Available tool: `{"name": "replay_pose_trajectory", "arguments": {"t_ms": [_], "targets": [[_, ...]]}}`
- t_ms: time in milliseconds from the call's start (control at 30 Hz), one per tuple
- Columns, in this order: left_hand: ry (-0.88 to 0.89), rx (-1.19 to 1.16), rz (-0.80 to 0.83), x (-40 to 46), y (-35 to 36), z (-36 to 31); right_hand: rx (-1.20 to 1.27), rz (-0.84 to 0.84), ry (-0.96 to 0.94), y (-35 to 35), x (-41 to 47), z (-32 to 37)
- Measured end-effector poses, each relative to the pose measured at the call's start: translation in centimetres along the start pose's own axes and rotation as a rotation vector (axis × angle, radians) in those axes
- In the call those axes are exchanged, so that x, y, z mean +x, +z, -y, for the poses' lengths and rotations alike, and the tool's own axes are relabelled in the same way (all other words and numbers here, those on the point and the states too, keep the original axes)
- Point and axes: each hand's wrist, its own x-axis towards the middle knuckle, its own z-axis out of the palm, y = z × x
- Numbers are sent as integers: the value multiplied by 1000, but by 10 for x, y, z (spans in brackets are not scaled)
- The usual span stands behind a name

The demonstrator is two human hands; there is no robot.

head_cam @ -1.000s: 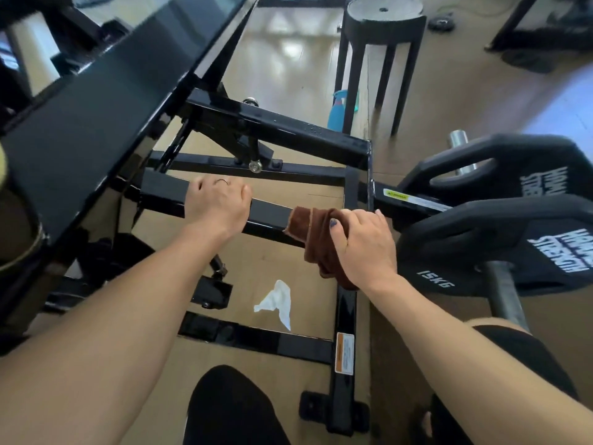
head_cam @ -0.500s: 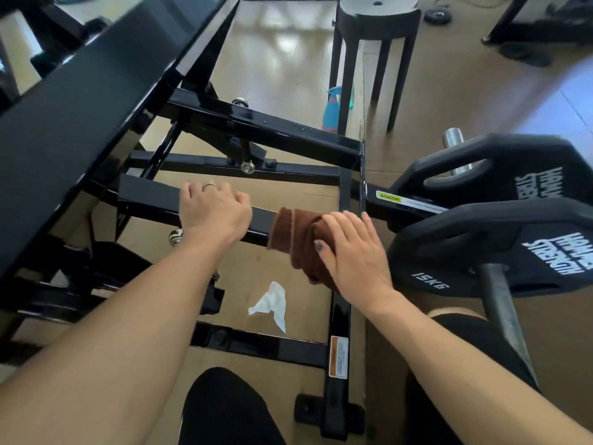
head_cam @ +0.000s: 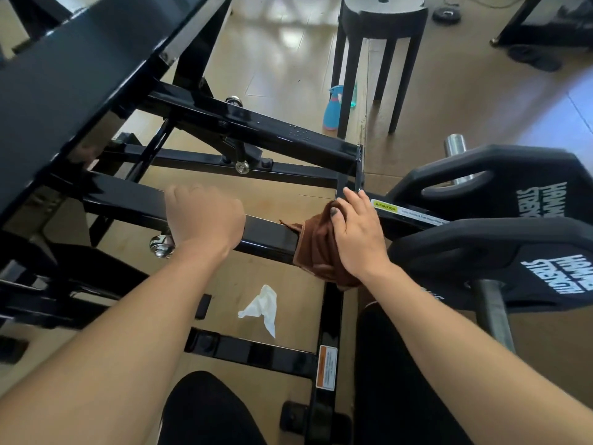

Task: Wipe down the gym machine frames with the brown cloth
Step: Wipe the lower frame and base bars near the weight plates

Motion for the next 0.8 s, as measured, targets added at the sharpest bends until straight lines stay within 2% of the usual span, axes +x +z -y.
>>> {"name": "replay_pose_trajectory", "arguments": {"t_ms": [233, 467, 667, 800], "targets": [[-7, -14, -29, 1, 4, 0, -31, -35, -19, -5, 40, -5], [-10, -26, -15, 0, 4, 0, 242, -95, 105, 12, -40, 4], [-12, -17, -16, 0, 3, 0, 24, -23, -80, -8, 8, -13], [-11, -9, -23, 1, 2, 0, 1, -21, -92, -15, 61, -19]]}}
